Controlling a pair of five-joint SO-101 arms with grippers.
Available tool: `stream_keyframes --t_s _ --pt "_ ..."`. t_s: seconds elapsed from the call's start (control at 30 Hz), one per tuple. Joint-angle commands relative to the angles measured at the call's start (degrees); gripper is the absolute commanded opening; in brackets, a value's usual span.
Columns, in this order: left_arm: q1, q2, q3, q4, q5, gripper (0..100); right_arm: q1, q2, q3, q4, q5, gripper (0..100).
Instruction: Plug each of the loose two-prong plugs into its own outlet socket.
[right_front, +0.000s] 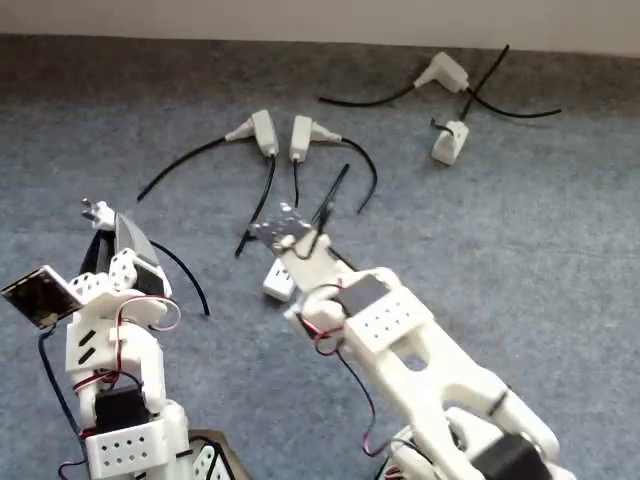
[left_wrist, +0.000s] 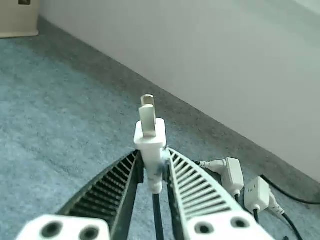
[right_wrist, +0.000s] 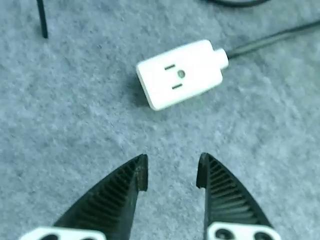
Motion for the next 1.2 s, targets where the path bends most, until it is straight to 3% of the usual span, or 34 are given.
stream_keyframes --t_s 0.0,0.23,0.47,0.77,0.9,1.07,1.17 --pt "-2.1 0.0 1.1 -1.5 3.8 1 -5.1 7.4 -11.8 -1.5 -0.4 17.0" --pt "-2.4 -0.1 1.1 -0.3 4.0 1 -4.4 20.8 -17.6 -11.0 -0.1 17.0" --pt "-2.4 0.0 1.1 -0.3 4.0 1 2.8 29.5 -18.9 -16.7 0.0 17.0" --pt "-2.0 -0.1 1.1 -0.3 4.1 1 16.0 19.7 -18.8 -2.3 0.6 17.0" --pt "-2.0 0.0 1.1 -0.3 4.0 1 22.0 13.7 -17.1 6.5 8.8 17.0" --pt "-2.0 0.0 1.1 -0.3 4.0 1 31.8 10.5 -10.0 6.0 14.5 17.0" --pt "-2.0 0.0 1.1 -0.3 4.0 1 34.2 9.4 -9.7 4.4 16.6 17.0"
